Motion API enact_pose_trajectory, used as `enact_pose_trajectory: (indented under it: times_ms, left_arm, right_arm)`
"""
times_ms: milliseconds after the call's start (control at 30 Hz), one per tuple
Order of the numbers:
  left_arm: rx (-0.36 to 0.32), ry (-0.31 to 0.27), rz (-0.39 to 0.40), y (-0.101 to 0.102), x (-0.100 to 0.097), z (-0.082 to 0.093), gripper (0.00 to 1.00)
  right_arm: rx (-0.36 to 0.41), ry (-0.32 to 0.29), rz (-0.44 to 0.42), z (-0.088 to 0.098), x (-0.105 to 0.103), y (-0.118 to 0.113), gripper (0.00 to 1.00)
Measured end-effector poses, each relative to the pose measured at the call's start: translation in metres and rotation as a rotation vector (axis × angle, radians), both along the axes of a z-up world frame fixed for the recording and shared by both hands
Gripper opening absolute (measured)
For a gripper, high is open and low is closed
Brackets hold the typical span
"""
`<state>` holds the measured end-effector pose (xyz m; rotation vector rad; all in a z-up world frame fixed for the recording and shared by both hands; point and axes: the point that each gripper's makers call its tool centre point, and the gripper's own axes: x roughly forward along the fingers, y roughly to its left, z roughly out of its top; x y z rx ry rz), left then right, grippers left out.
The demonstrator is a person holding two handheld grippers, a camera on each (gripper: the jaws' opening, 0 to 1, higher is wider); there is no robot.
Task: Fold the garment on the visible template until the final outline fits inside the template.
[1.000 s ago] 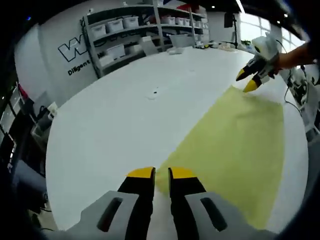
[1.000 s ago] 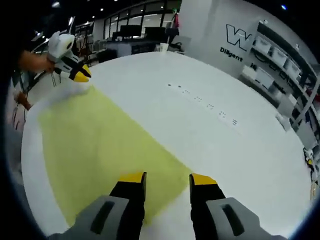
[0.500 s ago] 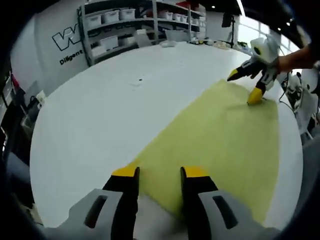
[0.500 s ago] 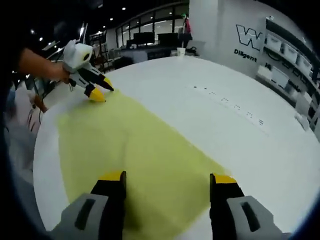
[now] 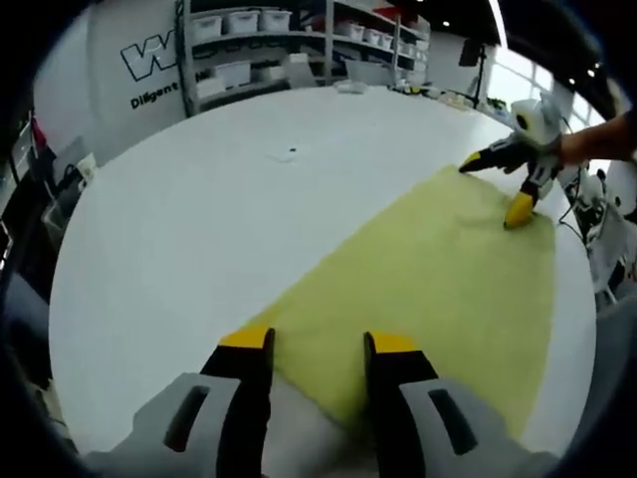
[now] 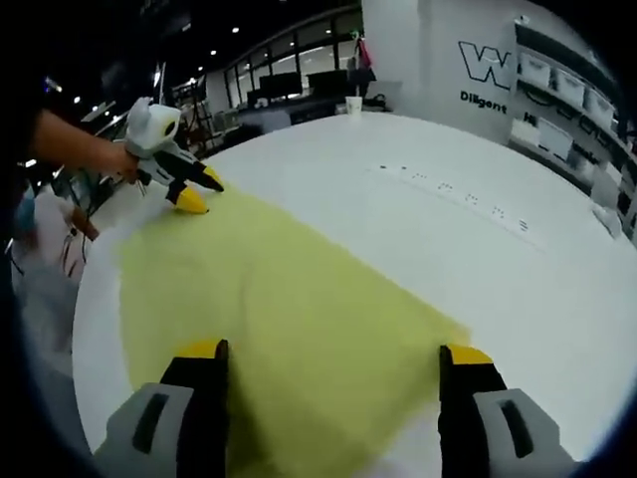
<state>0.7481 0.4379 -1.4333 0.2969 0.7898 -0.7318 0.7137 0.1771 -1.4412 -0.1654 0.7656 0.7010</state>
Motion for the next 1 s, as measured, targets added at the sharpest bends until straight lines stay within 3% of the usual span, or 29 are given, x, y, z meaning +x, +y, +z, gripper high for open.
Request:
enact_pose_trajectory:
  times_ms: [167, 467, 533, 633, 833, 1000]
  left_arm:
    - [-0.020, -0.021, -0.043, -0.008, -0.013, 0.000, 0.38]
    - [-0.071, -0.029, -0.088, -0.011, -0.031, 0.007, 0.39]
    - [-0.051, -0.027, -0.100, -0.010, -0.036, 0.004, 0.40]
    - [-0.040, -0.080, -0.118, -0.013, -0.037, 0.008, 0.39]
    - [-0.053, -0.110, -0.099, -0.029, -0.037, 0.012, 0.44]
    - [-0.062, -0.101, -0.114, -0.039, -0.043, 0.006, 0.49]
  right_arm:
    - [0.010, -0.041, 0.022, 0.006, -0.009, 0.006, 0.87]
    - [0.002, -0.031, 0.042, 0.006, -0.026, 0.003, 0.87]
    - [-0.010, -0.030, 0.040, 0.004, -0.029, -0.001, 0.87]
    - [-0.018, -0.086, 0.006, 0.012, -0.023, -0.003, 0.85]
    - [0.000, -0.157, -0.033, 0.024, -0.014, 0.009, 0.84]
    - [-0.052, -0.188, -0.063, 0.018, -0.007, 0.009, 0.76]
